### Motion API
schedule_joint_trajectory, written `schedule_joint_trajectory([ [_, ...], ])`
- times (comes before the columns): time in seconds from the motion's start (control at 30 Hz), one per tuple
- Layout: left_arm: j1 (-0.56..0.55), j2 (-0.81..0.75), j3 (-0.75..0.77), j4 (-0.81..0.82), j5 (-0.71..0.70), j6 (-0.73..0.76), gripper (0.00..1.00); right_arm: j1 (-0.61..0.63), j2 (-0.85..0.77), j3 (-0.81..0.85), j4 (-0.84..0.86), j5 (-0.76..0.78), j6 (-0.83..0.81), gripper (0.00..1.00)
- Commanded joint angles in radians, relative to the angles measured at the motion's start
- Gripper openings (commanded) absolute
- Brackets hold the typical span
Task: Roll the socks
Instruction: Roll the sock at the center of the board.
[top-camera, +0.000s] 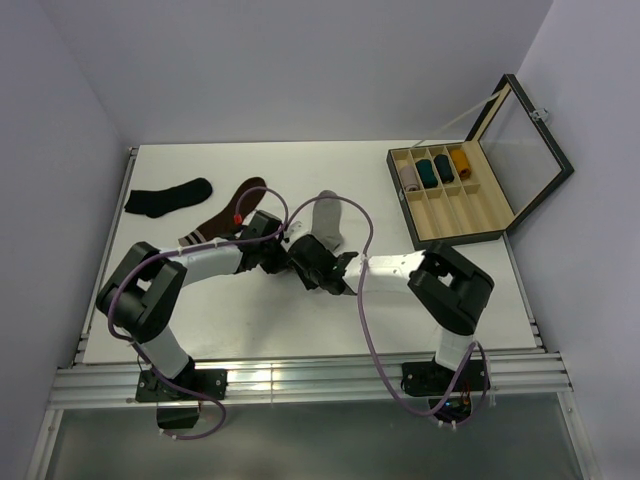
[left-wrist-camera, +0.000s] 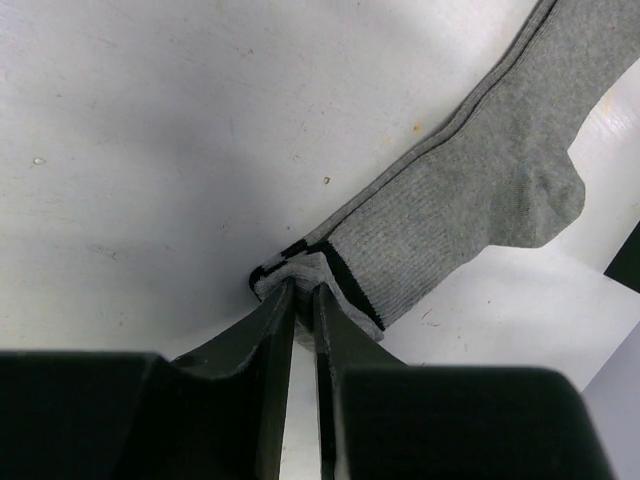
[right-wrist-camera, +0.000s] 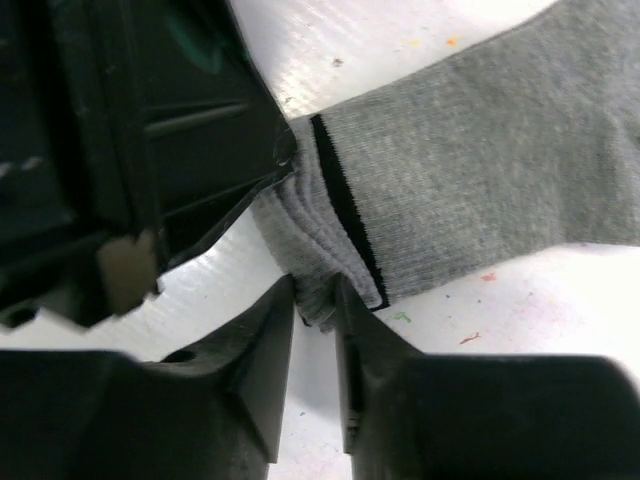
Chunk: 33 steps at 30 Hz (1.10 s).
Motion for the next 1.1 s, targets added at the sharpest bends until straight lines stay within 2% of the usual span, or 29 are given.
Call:
schedule_joint_trajectory([
  [0.0, -0.001, 0.031, 0.012, -0.088, -0.034, 0.041, 0.19, -0.011, 0.085, 0.005, -0.158, 0.044, 0.027, 0.28],
  [0.07, 0.0, 0.034, 0.017, -0.091, -0.032, 0.041, 0.19, -0.011, 0.091, -0.002, -0.169, 0.042, 0.033, 0.18],
  [0.1, 0.0, 0.036, 0.018, -0.091, -0.032, 0.041, 0.19, -0.011, 0.091, -0.005, -0.17, 0.039, 0.036, 0.07],
  [0.17, 0.0, 0.036, 0.021, -0.094, -0.035, 0.04, 0.19, -0.011, 0.082, -0.014, -0.172, 0.015, 0.038, 0.0],
  [0.33, 0.005, 0.019, 0.014, -0.09, -0.044, 0.022, 0.21, -0.028, 0.036, -0.002, -0.19, -0.12, 0.068, 0.0],
  [0.53, 0.014, -0.056, -0.023, -0.056, -0.066, -0.008, 0.33, -0.133, -0.005, -0.011, -0.115, -0.5, 0.208, 0.0],
  [0.57, 0.014, -0.073, -0.025, -0.053, -0.074, -0.009, 0.35, -0.176, -0.004, -0.026, -0.063, -0.607, 0.229, 0.0],
  [0.7, 0.015, -0.116, -0.042, -0.044, -0.092, -0.018, 0.48, -0.273, 0.016, -0.081, 0.101, -0.828, 0.379, 0.0],
  [0.83, 0.015, -0.174, -0.086, -0.03, -0.11, -0.034, 0.6, -0.334, 0.042, -0.13, 0.251, -0.945, 0.51, 0.0],
  [0.9, 0.015, -0.213, -0.104, -0.019, -0.115, -0.037, 0.64, -0.376, 0.077, -0.178, 0.394, -0.999, 0.626, 0.0],
  [0.97, 0.015, -0.234, -0.127, -0.005, -0.11, -0.043, 0.65, -0.396, 0.116, -0.205, 0.489, -1.051, 0.682, 0.0],
  [1.07, 0.012, -0.227, -0.144, 0.007, -0.074, -0.054, 0.63, -0.416, 0.145, -0.218, 0.543, -1.068, 0.751, 0.0],
])
